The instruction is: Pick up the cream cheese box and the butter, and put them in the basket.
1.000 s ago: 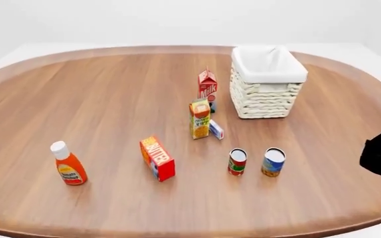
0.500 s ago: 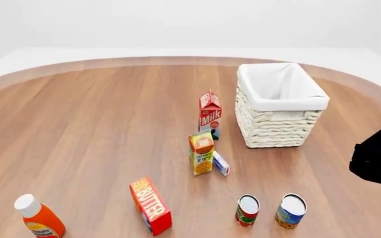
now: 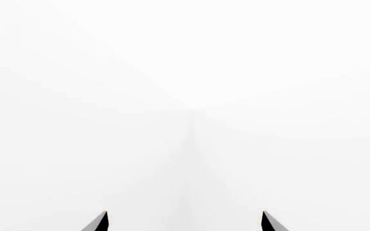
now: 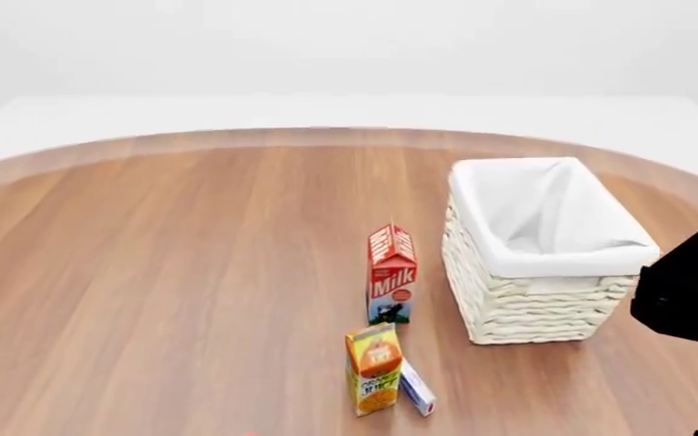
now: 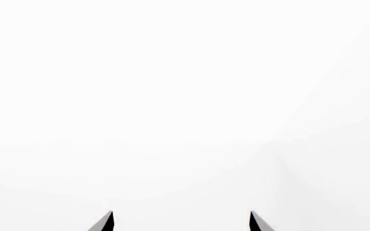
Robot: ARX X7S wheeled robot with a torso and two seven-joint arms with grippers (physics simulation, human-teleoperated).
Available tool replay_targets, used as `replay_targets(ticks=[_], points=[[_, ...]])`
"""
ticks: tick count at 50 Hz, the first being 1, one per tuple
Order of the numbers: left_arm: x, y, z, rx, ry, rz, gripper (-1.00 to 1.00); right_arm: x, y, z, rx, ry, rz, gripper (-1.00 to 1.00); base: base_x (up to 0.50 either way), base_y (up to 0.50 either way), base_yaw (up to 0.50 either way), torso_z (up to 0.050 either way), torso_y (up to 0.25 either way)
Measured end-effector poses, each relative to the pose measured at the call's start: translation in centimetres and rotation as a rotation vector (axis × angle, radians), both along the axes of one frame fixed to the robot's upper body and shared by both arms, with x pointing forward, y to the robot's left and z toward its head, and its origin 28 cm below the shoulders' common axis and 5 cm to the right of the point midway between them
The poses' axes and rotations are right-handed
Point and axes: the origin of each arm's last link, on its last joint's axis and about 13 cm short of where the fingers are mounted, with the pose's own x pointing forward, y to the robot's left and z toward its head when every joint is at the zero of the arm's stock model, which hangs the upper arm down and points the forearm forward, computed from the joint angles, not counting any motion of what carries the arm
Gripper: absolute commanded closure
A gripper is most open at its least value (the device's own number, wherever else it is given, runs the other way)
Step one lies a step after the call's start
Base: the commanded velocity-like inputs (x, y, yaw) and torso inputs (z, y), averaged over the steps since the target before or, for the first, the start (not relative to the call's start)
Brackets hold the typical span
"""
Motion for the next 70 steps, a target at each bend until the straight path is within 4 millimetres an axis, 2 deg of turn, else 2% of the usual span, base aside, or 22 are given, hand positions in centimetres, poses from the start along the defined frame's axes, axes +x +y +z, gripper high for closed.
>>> replay_targets(ticks=[27, 37, 53, 70], points=[[-0.1, 0.0, 0.0, 0.001, -0.003, 0.000, -1.00, -0.3, 0.4, 0.3, -0.012, -0.001, 0.015, -1.00, 0.50, 0.01, 0.00, 0.000, 0.001], [-0.1, -0.1, 0.1, 0.003, -0.003, -0.003, -1.00, -0.3, 0.6, 1.6, -0.034, 0.062, -0.005, -1.00, 0.00, 0.00, 0.00, 0.000, 0.000], [-0.1, -0.2, 0.2, 0.006, -0.001, -0.009, -1.00, 1.0, 1.0, 3.7, -0.091, 0.370, 0.079, -1.00, 0.00, 0.00, 0.00, 0.000, 0.000], [0.0, -0.3, 0.1, 0.007, 0.006, -0.016, -1.00, 1.9, 1.9, 4.0, -0.088, 0.785, 0.274, -1.00, 0.00, 0.00, 0.00, 0.000, 0.000]])
